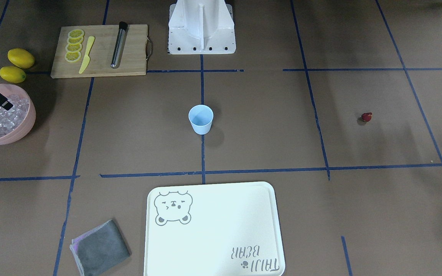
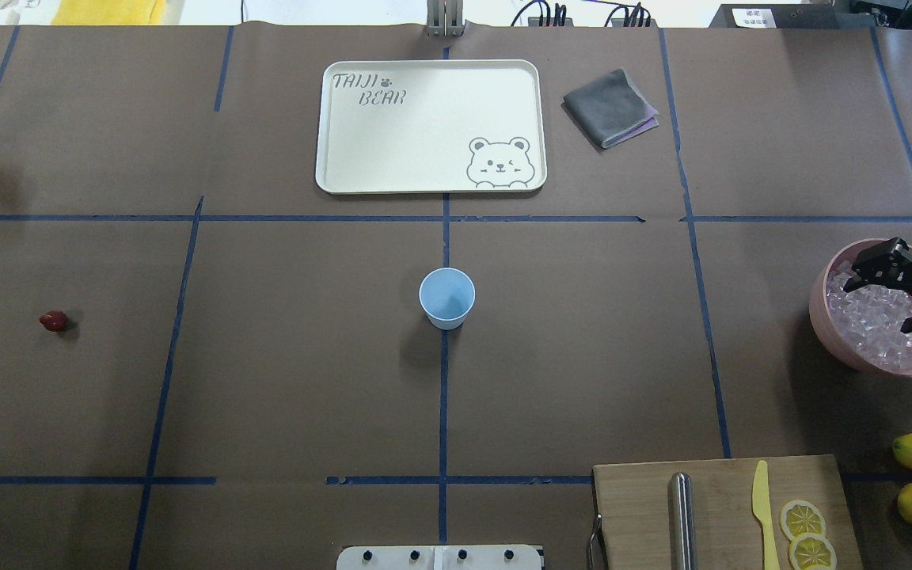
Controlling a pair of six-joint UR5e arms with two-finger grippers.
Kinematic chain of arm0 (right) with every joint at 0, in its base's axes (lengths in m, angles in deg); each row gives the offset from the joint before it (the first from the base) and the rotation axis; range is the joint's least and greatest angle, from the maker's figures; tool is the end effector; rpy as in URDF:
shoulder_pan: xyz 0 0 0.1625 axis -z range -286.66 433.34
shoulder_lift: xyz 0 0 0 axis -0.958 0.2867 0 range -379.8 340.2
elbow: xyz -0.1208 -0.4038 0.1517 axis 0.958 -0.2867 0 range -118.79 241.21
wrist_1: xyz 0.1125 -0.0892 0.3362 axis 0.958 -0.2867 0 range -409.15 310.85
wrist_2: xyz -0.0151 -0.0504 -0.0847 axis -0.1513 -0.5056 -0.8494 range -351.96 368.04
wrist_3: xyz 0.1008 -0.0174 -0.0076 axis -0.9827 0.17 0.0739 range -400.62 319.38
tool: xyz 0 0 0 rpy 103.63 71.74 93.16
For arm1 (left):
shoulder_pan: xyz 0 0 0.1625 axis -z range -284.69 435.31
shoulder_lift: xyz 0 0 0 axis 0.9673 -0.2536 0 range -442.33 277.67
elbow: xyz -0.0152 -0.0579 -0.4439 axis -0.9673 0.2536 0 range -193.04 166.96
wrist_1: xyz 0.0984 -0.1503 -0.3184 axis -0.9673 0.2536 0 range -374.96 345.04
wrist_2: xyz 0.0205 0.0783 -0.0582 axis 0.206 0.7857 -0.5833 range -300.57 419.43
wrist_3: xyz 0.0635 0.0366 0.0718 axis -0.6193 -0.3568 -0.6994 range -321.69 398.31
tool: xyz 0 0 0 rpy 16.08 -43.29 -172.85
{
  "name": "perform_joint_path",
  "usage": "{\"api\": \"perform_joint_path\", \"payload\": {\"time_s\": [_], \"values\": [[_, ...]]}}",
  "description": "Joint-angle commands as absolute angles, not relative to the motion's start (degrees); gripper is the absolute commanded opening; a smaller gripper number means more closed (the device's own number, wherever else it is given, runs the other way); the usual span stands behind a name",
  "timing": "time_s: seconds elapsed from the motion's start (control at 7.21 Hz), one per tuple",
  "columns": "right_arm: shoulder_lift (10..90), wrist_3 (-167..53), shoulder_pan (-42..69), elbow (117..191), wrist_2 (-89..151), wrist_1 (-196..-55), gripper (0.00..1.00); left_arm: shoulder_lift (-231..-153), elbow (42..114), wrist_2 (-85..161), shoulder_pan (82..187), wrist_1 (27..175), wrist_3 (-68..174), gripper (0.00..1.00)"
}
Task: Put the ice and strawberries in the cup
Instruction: 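Lower the right gripper into the bowl and grasp an ice cube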
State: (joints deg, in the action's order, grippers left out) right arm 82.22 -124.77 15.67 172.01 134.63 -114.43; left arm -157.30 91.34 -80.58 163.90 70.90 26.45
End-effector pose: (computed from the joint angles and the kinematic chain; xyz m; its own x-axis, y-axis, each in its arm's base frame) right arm -0.1377 -0.3528 0.5623 0.4948 0.6288 0.5999 -0.4544 0.7756 -0.4382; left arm -0.0468 -0.3194 0.6728 0.6252 0.1578 -0.7644 -0.1563 0.9848 0.0754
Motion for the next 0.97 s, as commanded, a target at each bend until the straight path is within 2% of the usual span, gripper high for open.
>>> {"api": "perform_joint_path", "payload": {"time_s": [0.0, 0.42, 0.83], "values": [[82.1, -125.4, 16.5, 170.6, 134.3, -114.0, 0.88, -157.3, 91.4, -80.7, 163.9, 70.9, 26.5, 1.0], [82.1, -125.6, 17.4, 170.1, 133.3, -114.1, 0.87, -157.3, 91.5, -80.7, 163.9, 70.9, 26.5, 1.0], [82.2, -125.5, 17.6, 169.7, 133.2, -114.1, 0.81, -157.3, 91.6, -80.7, 163.9, 70.9, 26.5, 1.0]]}}
